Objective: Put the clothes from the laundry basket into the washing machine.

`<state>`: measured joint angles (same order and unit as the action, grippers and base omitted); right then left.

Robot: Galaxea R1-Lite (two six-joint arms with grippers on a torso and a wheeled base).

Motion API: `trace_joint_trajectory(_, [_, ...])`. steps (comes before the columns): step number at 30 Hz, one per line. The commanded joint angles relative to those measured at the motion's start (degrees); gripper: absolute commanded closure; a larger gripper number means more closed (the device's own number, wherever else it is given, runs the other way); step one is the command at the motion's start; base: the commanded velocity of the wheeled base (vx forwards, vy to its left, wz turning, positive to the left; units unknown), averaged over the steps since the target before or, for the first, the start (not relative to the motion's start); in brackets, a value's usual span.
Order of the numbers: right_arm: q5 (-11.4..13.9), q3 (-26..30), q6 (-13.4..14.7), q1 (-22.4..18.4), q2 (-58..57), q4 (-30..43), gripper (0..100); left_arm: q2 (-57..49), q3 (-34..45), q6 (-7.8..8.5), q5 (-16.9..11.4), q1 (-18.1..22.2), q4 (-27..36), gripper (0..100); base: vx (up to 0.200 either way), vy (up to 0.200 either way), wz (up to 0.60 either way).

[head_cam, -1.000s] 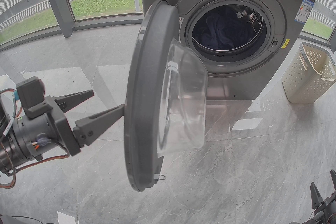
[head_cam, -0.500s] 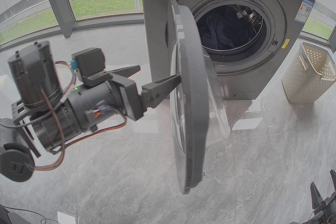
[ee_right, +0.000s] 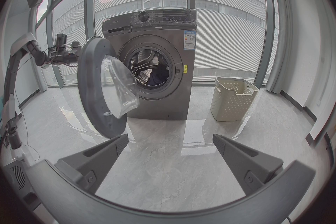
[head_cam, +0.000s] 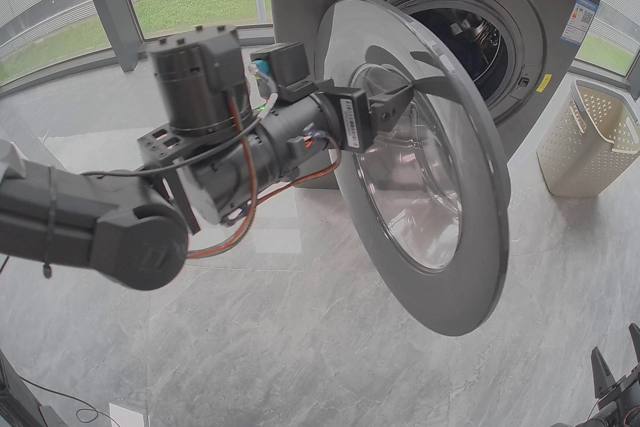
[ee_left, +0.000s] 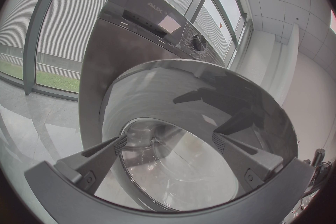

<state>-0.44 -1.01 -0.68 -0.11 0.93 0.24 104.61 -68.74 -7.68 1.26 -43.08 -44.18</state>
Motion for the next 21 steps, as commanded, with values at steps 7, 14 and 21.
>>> trace_joint_trajectory(7, [0.0,0.9,0.0,0.0,-0.5,0.0,0,15.1,-18.6,-0.41,5.8,-0.8,-0.6,0,0.0,0.0,0.0])
trace_joint_trajectory(14, [0.0,0.9,0.0,0.0,-0.5,0.0,0,23.8,-34.4,-2.69,12.4,0.4,2.2,0,0.0,0.0,0.0])
trace_joint_trajectory(21, [0.0,0.9,0.0,0.0,-0.5,0.0,0,22.5,-33.5,-3.57,12.5,0.0,4.2,0,0.0,0.0,0.0])
